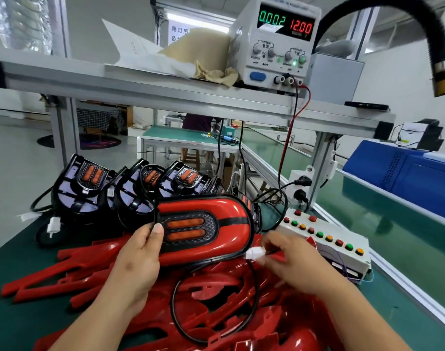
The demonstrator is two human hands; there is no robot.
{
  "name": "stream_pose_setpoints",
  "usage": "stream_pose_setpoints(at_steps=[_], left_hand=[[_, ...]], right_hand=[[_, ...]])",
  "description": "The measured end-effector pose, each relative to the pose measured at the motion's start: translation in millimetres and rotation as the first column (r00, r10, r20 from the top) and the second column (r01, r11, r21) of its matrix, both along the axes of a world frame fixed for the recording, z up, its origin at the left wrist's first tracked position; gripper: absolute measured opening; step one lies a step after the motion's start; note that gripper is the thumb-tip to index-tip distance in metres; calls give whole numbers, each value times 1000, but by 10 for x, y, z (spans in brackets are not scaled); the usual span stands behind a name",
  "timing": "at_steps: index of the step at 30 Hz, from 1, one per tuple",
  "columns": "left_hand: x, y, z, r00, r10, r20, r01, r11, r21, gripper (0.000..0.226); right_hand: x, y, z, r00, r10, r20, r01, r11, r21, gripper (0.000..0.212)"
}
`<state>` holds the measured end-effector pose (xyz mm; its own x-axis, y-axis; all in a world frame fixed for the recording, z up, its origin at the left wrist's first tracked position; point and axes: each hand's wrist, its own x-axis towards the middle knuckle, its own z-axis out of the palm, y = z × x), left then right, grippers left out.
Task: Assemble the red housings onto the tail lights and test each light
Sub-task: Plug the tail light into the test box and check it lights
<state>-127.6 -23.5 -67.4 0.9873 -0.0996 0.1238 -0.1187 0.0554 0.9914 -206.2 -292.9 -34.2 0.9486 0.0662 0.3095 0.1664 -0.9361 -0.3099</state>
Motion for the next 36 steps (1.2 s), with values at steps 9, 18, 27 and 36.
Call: stream_pose_setpoints(at_steps=[9, 18, 27, 36], left_hand=[[-32, 4, 164, 1000, 1, 15, 1, 993, -118, 28], [-25, 39, 174, 1000, -22, -8, 20, 985, -172, 30], [-12, 34, 207, 999, 31, -23, -35, 975, -222, 34], [69, 40, 169, 994, 56, -95, -85, 938, -336, 33]], right_hand=[[-27, 58, 35, 997, 83, 4, -83, 993, 81, 18], [-2, 59, 23, 999, 51, -19, -47, 985, 163, 34], [62, 28, 29, 991, -115, 75, 124, 983, -137, 53], [160, 338, 167, 876, 218, -430, -289, 951, -106, 23]])
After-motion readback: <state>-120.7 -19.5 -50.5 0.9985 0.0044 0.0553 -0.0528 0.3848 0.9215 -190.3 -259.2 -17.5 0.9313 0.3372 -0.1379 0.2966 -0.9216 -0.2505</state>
